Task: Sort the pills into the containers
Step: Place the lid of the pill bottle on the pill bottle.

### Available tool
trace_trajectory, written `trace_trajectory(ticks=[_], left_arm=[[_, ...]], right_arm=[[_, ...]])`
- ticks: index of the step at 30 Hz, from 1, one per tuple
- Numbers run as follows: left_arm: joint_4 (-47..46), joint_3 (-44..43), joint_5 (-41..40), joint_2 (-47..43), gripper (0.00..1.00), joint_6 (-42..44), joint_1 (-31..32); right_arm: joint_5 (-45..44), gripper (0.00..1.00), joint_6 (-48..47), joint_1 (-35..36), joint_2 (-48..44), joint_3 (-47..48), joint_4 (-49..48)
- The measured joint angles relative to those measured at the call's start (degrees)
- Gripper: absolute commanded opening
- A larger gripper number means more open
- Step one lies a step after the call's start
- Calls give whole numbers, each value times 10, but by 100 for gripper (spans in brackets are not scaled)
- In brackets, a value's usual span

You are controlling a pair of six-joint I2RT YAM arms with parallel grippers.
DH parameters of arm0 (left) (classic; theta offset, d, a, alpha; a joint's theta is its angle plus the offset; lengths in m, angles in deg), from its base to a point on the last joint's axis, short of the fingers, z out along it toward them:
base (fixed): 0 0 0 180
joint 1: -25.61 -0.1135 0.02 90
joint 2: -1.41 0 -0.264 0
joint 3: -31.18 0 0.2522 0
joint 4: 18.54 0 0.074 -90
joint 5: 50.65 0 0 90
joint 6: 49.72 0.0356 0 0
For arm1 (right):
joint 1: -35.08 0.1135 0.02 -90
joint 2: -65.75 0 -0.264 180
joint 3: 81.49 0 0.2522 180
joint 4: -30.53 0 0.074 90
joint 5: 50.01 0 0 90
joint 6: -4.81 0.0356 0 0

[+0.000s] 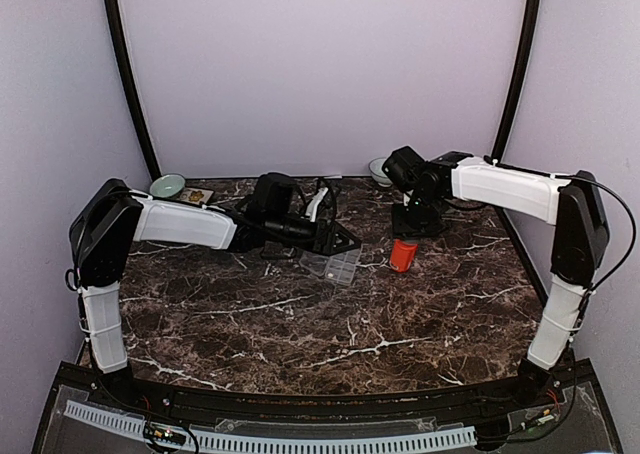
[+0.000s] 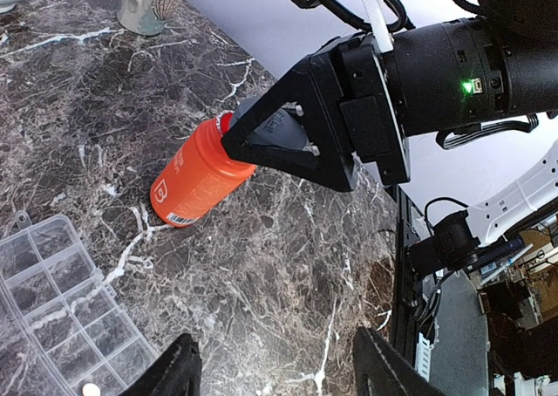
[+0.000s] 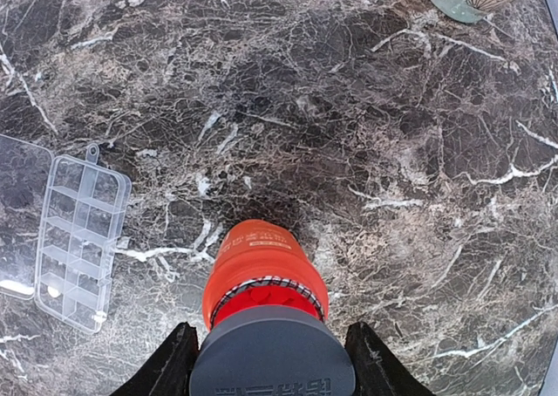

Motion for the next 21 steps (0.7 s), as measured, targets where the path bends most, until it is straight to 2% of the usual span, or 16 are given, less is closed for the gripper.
trace_trajectory(ticks=[21], left_arm=[[0, 0, 0, 0, 62, 6, 0]], right_arm=[[-6, 52, 0, 0, 1, -5, -14]])
